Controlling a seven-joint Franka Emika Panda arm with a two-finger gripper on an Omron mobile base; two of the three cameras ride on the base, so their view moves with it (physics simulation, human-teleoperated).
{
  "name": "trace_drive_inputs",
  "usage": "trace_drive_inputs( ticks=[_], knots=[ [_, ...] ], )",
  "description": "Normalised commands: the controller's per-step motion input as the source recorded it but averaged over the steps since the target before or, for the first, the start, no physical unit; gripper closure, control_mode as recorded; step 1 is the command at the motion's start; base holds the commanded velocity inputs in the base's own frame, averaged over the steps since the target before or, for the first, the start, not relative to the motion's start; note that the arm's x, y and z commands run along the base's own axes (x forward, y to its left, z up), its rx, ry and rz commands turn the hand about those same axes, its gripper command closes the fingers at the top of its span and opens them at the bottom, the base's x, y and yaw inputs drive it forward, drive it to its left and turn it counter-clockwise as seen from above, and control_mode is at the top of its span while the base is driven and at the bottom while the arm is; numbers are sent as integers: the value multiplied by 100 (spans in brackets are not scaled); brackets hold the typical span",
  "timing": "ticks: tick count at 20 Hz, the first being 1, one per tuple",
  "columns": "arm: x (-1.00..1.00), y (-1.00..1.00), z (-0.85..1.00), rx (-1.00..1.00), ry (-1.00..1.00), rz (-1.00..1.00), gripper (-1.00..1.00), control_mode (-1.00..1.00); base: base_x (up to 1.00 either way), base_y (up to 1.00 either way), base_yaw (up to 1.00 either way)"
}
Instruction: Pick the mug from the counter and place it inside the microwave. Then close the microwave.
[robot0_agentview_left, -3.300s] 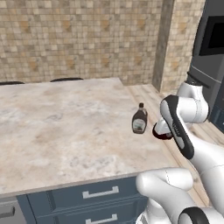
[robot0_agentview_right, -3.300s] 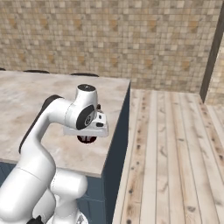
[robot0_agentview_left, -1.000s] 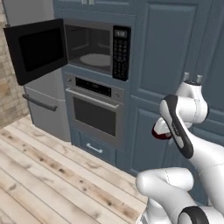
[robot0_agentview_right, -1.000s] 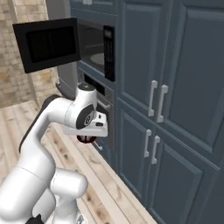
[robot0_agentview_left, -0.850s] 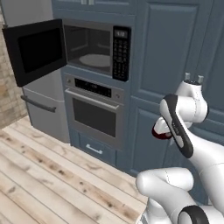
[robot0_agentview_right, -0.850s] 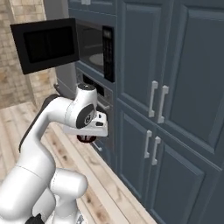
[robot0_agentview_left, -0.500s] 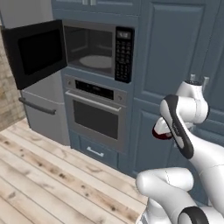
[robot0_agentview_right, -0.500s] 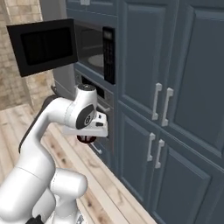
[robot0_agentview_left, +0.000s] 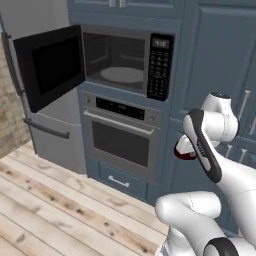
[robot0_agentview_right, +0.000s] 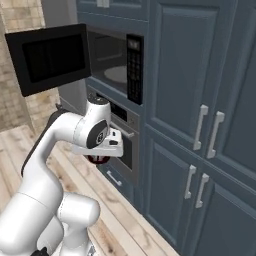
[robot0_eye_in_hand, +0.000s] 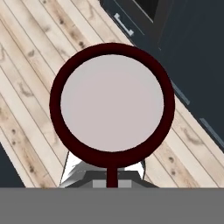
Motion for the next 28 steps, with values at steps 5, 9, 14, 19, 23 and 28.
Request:
trace_drive_inputs(
  ticks=[5,9,14,19,23,28],
  knots=[
    [0,0,0,0,0,0,100,100,15,57,-18],
    [0,0,0,0,0,0,100,100,8,57,-27],
    [0,0,0,0,0,0,100,100,9,58,-32],
    [0,0,0,0,0,0,100,100,13,61,-36],
    [0,0,0,0,0,0,100,100,13,61,-37],
    [0,0,0,0,0,0,100,100,3,55,-39]
  ],
)
